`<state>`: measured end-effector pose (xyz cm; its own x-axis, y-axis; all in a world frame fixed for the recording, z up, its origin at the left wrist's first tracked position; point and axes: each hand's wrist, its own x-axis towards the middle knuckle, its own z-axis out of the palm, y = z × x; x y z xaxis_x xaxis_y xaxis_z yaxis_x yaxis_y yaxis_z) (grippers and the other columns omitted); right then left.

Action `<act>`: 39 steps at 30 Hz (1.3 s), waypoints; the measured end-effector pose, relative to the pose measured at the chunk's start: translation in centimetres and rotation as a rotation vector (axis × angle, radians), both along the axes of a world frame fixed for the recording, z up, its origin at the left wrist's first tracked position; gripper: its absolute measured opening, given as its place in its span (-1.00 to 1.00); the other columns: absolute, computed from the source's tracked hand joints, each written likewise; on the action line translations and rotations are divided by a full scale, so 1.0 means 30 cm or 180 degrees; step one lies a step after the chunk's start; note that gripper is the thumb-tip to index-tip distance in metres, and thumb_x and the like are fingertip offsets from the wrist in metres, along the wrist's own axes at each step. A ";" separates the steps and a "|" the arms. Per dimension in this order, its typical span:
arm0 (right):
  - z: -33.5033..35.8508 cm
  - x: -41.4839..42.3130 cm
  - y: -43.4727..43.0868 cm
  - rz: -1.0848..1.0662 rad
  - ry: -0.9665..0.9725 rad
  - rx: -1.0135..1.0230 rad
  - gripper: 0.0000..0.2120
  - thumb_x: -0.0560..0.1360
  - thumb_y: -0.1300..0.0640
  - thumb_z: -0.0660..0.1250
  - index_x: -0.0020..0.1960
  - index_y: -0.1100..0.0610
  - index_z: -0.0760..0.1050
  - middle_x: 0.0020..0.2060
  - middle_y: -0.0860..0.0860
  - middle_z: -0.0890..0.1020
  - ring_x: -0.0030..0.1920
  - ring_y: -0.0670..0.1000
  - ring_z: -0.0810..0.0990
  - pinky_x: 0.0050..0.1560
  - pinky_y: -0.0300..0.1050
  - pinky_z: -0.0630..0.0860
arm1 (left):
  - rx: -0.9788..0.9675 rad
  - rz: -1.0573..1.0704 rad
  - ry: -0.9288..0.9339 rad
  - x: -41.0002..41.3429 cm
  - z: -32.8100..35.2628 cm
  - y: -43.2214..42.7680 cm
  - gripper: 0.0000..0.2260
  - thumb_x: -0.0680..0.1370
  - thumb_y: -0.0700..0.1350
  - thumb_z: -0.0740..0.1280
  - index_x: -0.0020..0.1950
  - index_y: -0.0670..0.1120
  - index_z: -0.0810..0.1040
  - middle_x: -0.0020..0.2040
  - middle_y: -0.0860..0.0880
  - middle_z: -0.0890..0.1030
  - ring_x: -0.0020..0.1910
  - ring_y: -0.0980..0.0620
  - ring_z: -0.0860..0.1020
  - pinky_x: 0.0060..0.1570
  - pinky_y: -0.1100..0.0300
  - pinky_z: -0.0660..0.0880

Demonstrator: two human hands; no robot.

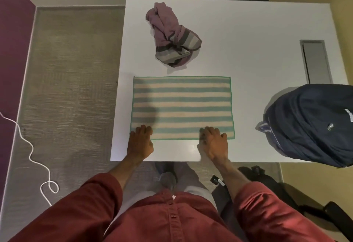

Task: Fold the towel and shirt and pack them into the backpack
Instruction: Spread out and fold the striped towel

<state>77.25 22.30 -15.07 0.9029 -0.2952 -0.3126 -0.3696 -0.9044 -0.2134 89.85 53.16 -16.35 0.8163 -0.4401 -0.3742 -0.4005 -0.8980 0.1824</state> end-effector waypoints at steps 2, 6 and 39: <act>0.003 -0.020 -0.028 -0.0209 0.0047 -0.0177 -0.66 0.48 0.22 0.48 0.24 0.13 0.58 0.12 0.08 0.66 0.09 0.21 0.62 -0.01 0.16 0.49 | 0.0202 0.0020 -0.0071 -0.007 0.004 0.017 -0.64 0.41 -0.16 0.52 0.16 -0.10 0.54 0.05 -0.11 0.57 0.02 -0.15 0.55 -0.07 -0.05 0.48; 0.015 -0.026 -0.092 -0.0271 0.0581 -0.0514 -0.60 0.57 0.21 0.40 0.40 0.10 0.50 0.27 0.07 0.61 0.28 0.15 0.55 0.21 0.20 0.45 | 0.0359 0.0040 -0.0198 0.001 0.013 0.021 -0.72 0.48 -0.13 0.51 0.16 -0.12 0.58 0.09 -0.14 0.60 0.03 -0.17 0.56 -0.04 -0.06 0.48; 0.022 0.008 -0.140 0.0636 0.0475 -0.0563 -0.53 0.52 -0.13 0.43 0.36 0.03 0.49 0.19 0.05 0.65 0.17 0.15 0.62 0.20 0.19 0.46 | -0.0400 0.0160 -0.0452 0.026 -0.008 0.063 -0.89 0.67 -0.16 0.36 0.06 -0.15 0.68 -0.06 -0.15 0.66 -0.11 -0.19 0.59 -0.14 -0.05 0.54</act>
